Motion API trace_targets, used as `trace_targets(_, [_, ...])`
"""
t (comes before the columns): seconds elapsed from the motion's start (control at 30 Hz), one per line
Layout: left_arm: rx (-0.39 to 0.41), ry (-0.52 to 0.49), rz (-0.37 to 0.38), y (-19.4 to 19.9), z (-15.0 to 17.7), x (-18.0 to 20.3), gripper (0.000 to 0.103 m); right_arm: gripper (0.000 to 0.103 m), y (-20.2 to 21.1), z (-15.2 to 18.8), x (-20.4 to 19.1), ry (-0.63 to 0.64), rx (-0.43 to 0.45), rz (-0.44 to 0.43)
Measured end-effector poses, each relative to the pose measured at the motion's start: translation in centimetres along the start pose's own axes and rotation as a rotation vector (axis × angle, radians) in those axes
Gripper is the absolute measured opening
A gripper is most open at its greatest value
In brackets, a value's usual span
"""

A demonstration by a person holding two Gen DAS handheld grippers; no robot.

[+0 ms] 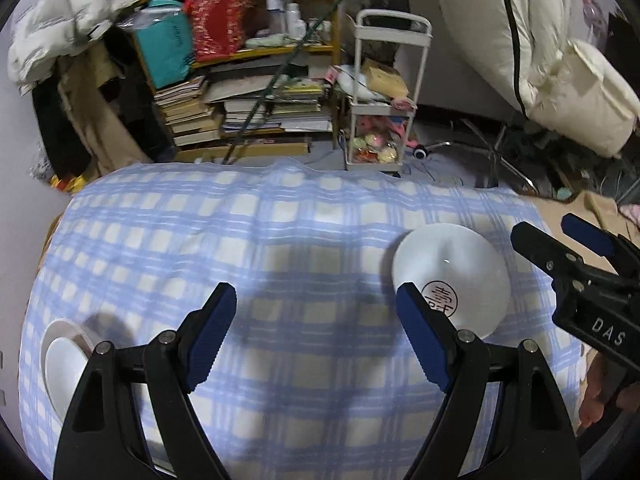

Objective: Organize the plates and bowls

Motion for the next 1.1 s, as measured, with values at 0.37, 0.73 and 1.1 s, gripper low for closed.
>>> trace_targets(0.37, [-0.137,0.015,0.037,-5.2,0.5,2.5,0.08,0.078,-5.1,2.3,1.4,-0.067,-0.166,-0.095])
trace_targets(0.73, [-0.252,-0.041,0.087,-8.4,2.5,4.6,0.02,0.018,-7.4,4.5,0.9,-0.145,-0.288,-0.172])
trace_targets(1.1, [-0.233,-0.035,0.128,-7.8,3.1,4.8,0.013,0.01,-6.8,5.0,0.0,-0.109,-0.318,-0.153])
Point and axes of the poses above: each gripper's, at about its wrist camera, not at the fingertips, and y roughly against the way its jaws point, x to its right, z to its underside, the point moved 7 cm from there along -y, roughly the way its jaws point, and after that the axes turned 8 degrees about z, right-handed, at the moved point
